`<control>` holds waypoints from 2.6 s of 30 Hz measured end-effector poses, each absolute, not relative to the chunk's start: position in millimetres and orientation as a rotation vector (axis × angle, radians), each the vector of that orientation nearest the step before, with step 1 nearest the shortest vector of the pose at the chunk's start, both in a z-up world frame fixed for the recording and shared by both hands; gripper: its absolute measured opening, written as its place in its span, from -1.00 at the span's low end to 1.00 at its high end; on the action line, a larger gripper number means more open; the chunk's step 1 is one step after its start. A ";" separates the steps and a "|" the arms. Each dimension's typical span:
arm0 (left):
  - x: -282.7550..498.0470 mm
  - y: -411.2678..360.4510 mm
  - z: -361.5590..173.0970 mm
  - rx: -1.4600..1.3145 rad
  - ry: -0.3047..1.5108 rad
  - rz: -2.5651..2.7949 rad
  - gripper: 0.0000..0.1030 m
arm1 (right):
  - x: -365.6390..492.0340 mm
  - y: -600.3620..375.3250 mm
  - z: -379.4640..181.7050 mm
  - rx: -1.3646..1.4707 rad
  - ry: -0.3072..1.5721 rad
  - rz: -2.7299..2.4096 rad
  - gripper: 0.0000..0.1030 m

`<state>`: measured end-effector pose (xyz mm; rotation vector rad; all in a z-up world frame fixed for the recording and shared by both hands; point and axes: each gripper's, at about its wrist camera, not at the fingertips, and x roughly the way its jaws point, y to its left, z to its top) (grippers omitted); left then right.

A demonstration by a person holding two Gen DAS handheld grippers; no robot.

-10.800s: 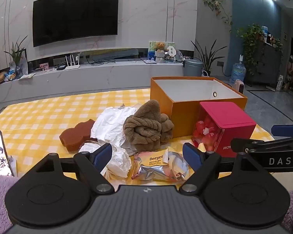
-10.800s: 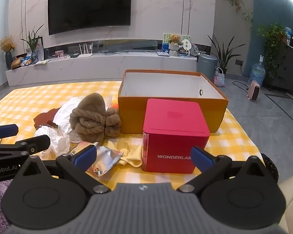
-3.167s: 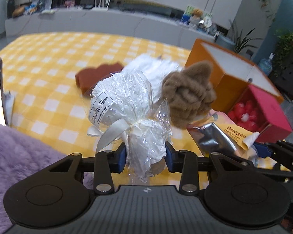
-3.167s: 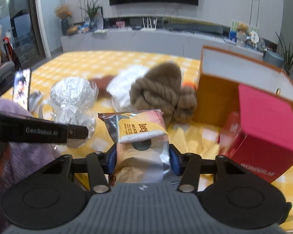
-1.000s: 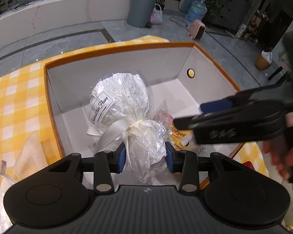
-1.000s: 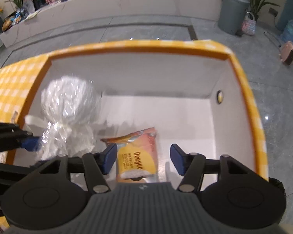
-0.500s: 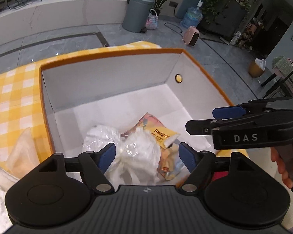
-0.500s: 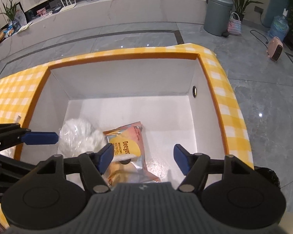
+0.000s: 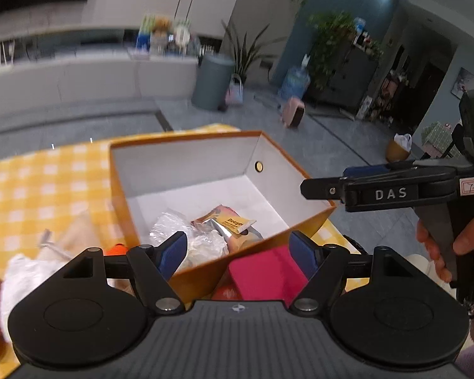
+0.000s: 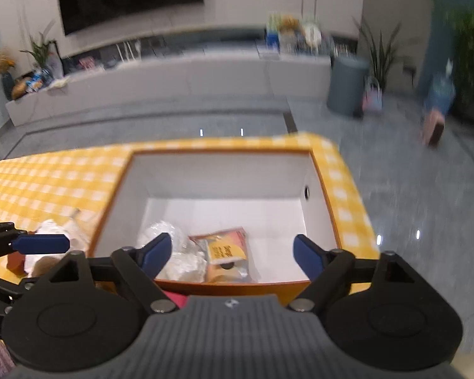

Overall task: Organize soft objects
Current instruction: 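Withdraw both tools from the orange box back over the table, then grasp yellow cloth with right tool while left tool grasps brown fluffy slipper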

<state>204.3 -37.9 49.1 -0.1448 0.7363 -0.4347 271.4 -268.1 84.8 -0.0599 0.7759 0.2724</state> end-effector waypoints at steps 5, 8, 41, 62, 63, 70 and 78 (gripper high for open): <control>155.8 -29.1 56.2 -0.131 0.651 -0.417 0.67 | 210.7 -254.3 90.8 -0.118 0.636 0.278 0.74; 130.3 -25.4 53.3 -0.116 0.617 -0.404 0.67 | 178.3 -245.2 85.0 -0.152 0.580 0.287 0.75; 42.1 65.7 -33.6 -0.184 0.697 -0.202 0.67 | 65.8 -123.7 -22.0 -0.275 0.594 0.412 0.58; 81.6 61.7 -69.6 -0.235 0.847 -0.220 0.66 | 123.4 -105.8 -93.5 -0.309 0.740 0.200 -0.02; 82.5 61.3 -70.2 -0.235 0.851 -0.218 0.66 | 124.6 -108.1 -93.7 -0.289 0.742 0.205 -0.11; 89.7 51.6 -69.3 -0.192 0.846 -0.220 0.65 | 127.9 -117.2 -93.7 -0.206 0.752 0.278 -0.79; 117.2 32.1 -54.1 -0.022 0.765 -0.198 0.65 | 138.0 -124.2 -73.0 -0.140 0.693 0.308 -0.91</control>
